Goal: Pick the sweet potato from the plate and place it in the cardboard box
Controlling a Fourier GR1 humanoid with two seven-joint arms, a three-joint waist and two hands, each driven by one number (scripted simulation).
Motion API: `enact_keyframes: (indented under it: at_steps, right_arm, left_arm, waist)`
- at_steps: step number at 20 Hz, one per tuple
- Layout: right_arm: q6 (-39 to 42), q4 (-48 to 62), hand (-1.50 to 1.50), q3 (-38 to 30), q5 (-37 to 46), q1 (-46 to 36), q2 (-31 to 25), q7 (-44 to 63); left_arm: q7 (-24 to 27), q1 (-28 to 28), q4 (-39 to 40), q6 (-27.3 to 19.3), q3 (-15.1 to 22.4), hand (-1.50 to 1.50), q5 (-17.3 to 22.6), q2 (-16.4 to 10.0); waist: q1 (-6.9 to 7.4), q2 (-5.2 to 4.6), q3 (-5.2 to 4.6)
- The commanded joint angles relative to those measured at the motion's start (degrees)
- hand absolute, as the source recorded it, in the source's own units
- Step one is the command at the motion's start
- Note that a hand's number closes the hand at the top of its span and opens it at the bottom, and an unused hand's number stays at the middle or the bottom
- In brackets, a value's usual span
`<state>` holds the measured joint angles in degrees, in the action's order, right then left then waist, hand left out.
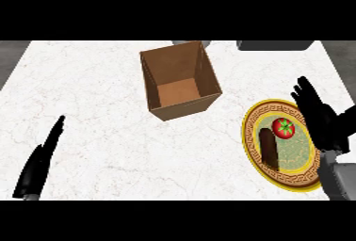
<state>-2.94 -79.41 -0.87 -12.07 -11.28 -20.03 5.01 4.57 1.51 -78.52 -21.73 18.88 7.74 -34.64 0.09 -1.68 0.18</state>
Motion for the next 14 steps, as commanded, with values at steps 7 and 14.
enact_keyframes:
  at_steps: [7,14]
  right_arm:
    - [13.6,-3.6,-1.5,14.9,20.8,-4.8,-17.6,-2.3]
    - [15.3,3.8,-1.5,10.5,16.9,7.8,-18.3,-25.1]
  left_arm:
    - [-2.7,-4.2,1.7,-0.9,-4.5,0.0,-1.0,-1.8]
    - [-5.7,-6.7,3.2,-0.2,-8.6,0.0,0.4,-1.6]
  waist:
    - [4.65,2.35,-2.85]
    - [-0.41,1.64,-0.08]
